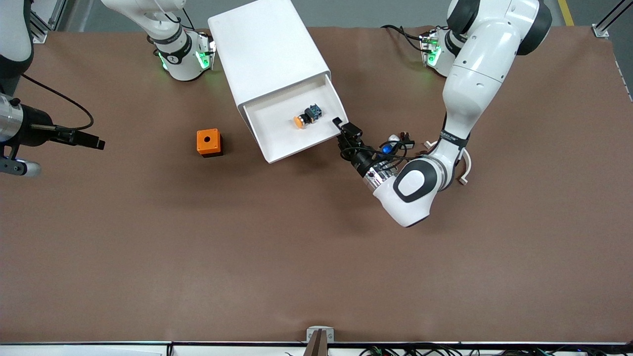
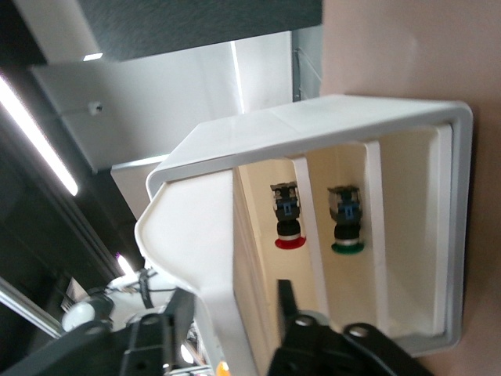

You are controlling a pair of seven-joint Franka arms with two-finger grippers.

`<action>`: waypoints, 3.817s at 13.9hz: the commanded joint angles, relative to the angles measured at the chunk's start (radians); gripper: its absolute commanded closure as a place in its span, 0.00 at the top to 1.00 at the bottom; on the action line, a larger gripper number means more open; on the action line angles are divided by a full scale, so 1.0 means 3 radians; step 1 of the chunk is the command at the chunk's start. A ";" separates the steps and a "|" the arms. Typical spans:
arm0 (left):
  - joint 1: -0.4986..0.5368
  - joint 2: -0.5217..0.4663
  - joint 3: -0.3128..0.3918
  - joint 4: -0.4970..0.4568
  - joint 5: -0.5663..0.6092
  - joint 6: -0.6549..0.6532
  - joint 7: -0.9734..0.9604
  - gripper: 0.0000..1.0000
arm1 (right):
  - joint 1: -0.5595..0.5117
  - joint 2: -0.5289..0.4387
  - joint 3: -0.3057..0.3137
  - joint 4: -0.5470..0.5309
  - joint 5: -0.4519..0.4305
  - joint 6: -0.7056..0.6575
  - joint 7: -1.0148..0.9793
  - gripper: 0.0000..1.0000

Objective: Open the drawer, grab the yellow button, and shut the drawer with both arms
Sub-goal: 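Grasp the drawer handle with the left gripper and pull it open, then release the drawer with the left gripper while the right gripper reaches the drawer, then lower the right gripper into the drawer over the yellow button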

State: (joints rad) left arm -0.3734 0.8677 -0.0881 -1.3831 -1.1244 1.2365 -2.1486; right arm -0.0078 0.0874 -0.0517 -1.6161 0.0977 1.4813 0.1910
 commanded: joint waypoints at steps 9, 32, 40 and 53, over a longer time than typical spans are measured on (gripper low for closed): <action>-0.0028 -0.0039 0.0426 0.0648 0.0045 0.0347 0.2557 0.99 | 0.0557 -0.0296 -0.0007 -0.0196 0.0119 -0.0029 0.0881 1.00; -0.0622 -0.0775 0.0493 0.0607 0.3395 0.1984 0.3639 0.99 | 0.2710 -0.0026 -0.0007 -0.0416 0.0007 0.0937 0.4240 1.00; -0.0627 -0.0770 0.0478 0.0581 0.3400 0.1979 0.3629 0.99 | 0.3037 0.0322 -0.0007 -0.0411 -0.0131 0.1341 0.4793 1.00; -0.0622 -0.0770 0.0478 0.0571 0.3406 0.1973 0.3629 0.99 | 0.3242 0.0746 -0.0012 -0.0350 -0.0234 0.1679 0.5167 0.97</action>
State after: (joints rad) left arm -0.5545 0.6647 0.0543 -1.1791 -0.1278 1.8206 -1.0732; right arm 0.9486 0.2917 -0.0425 -1.7430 0.0486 1.9842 1.7151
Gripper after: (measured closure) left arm 0.004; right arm 0.018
